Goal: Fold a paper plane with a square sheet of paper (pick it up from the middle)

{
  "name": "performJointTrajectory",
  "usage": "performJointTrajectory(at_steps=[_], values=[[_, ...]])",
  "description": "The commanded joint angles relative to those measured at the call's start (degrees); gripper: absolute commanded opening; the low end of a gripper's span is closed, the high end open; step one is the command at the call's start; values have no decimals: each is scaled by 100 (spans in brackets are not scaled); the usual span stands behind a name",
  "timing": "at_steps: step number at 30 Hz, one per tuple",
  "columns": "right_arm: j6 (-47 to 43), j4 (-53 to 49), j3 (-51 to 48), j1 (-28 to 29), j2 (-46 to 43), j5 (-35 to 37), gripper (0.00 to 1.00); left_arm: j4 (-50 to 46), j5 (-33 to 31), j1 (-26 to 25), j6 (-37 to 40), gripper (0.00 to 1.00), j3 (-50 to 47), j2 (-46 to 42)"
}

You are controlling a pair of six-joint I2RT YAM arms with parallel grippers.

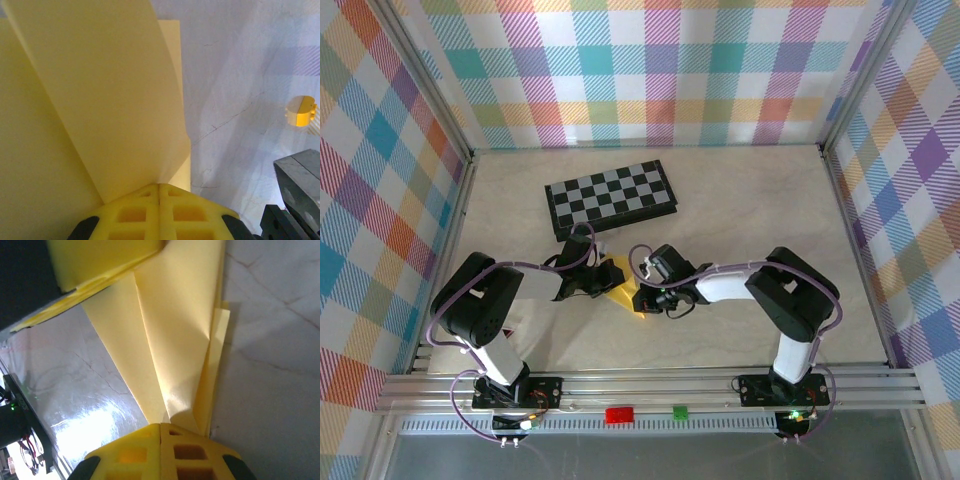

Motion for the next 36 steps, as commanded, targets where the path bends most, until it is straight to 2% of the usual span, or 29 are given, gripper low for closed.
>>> performJointTrajectory(at_steps=[1,6,12,16,25,28,36], values=[[206,-180,-544,72,-127,102,2,-729,-494,75,192,0,-156,325],[334,42,-899,117,-518,116,3,-739,-511,84,195,0,-156,309],[178,-70,-466,117,-896,110,3,-774,-503,83,201,0,-156,271],[80,-135,115,118,-500,40,3,-756,-503,84,197,0,-167,274],[-193,-743,1186,84,541,439,7,-747,-484,84,211,0,-166,293],[-113,-674,994,64,632,295,7,-771,-468,84,216,0,-148,290],[294,-143,-163,81,39,18,8,-782,-485,84,226,0,-112,246]])
